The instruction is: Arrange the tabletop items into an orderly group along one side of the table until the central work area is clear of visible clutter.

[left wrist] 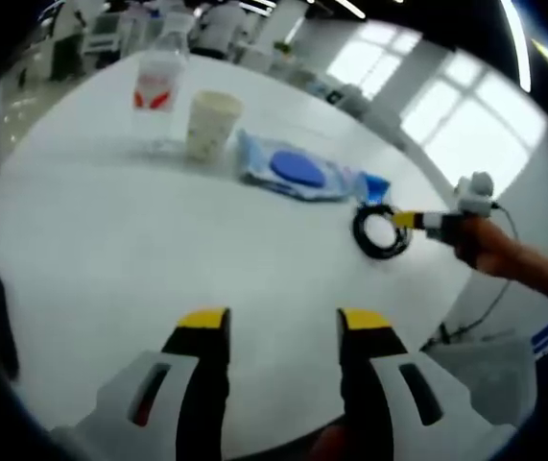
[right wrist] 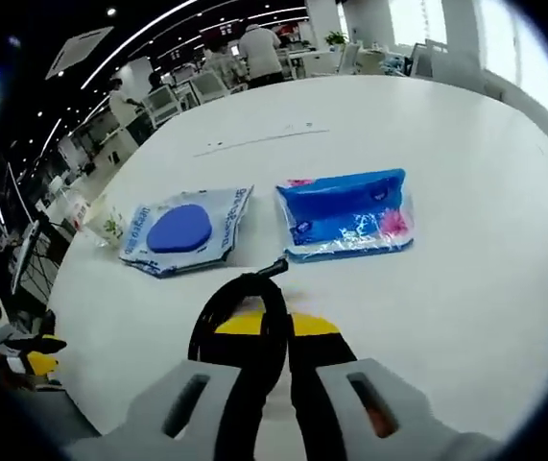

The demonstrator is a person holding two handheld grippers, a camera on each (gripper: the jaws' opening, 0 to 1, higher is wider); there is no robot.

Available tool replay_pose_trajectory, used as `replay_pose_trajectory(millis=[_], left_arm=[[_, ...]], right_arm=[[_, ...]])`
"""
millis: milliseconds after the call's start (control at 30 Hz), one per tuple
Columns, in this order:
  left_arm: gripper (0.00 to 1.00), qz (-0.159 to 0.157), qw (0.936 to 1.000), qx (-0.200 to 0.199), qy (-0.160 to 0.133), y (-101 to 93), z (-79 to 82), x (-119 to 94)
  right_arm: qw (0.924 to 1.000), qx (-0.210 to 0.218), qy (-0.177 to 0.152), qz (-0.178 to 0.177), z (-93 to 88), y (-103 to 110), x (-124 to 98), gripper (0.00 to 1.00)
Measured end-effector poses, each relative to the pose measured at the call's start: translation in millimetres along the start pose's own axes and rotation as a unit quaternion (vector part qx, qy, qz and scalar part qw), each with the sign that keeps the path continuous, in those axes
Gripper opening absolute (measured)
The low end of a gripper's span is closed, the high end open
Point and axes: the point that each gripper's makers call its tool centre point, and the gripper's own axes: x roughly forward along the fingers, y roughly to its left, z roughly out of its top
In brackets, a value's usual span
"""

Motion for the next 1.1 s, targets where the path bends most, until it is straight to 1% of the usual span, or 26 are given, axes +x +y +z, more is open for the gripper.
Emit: replay_pose_trajectory(millis=[100, 133, 167, 300, 700, 800, 900, 1000, 1100], left_arm=[[0.42, 0.003, 1.0, -0.004, 0.0, 2.4, 0.2, 0], [0.42, 0.003, 1.0, -0.005, -0.001, 2.7, 0.4, 0], [0.42, 0.003, 1.0, -0.005, -0.002, 2.8, 0.7, 0], [0.41, 0.003, 1.0, -0.004, -0.001, 2.3, 0.3, -1], [0.41, 0.005, 1.0, -0.009, -0.002, 4.7, 0.5, -1], [0.41, 0.005, 0.9999, -0.009, -0.001, 5.2, 0.4, 0], [0.41, 0.005, 1.0, -0.008, 0.0, 4.8, 0.0, -1], [0.41, 0.006, 0.9999, -0.009, -0.001, 5.2, -0.1, -1], [0.41, 0.007, 0.9999, -0.009, -0.001, 5.5, -0.1, -1]], right_arm=[[0.9999, -0.002, 0.01, -0.001, -6.0, 0, 4, 0.06], [0.9997, -0.015, 0.02, -0.002, -10.0, 1, 6, 0.06], [0.9995, -0.019, 0.024, -0.003, -11.5, 0, 7, 0.06], [0.9997, 0.0, 0.022, -0.006, -11.2, -3, 9, 0.06], [0.9995, -0.008, 0.031, -0.003, -7.4, -6, 16, 0.06], [0.9991, -0.015, 0.04, -0.005, -8.8, -6, 17, 0.06], [0.9991, -0.013, 0.04, -0.005, -9.0, -7, 18, 0.07], [0.9992, -0.012, 0.037, -0.001, -8.2, -7, 18, 0.1], [0.9992, -0.018, 0.036, -0.001, -7.5, -8, 17, 0.1]])
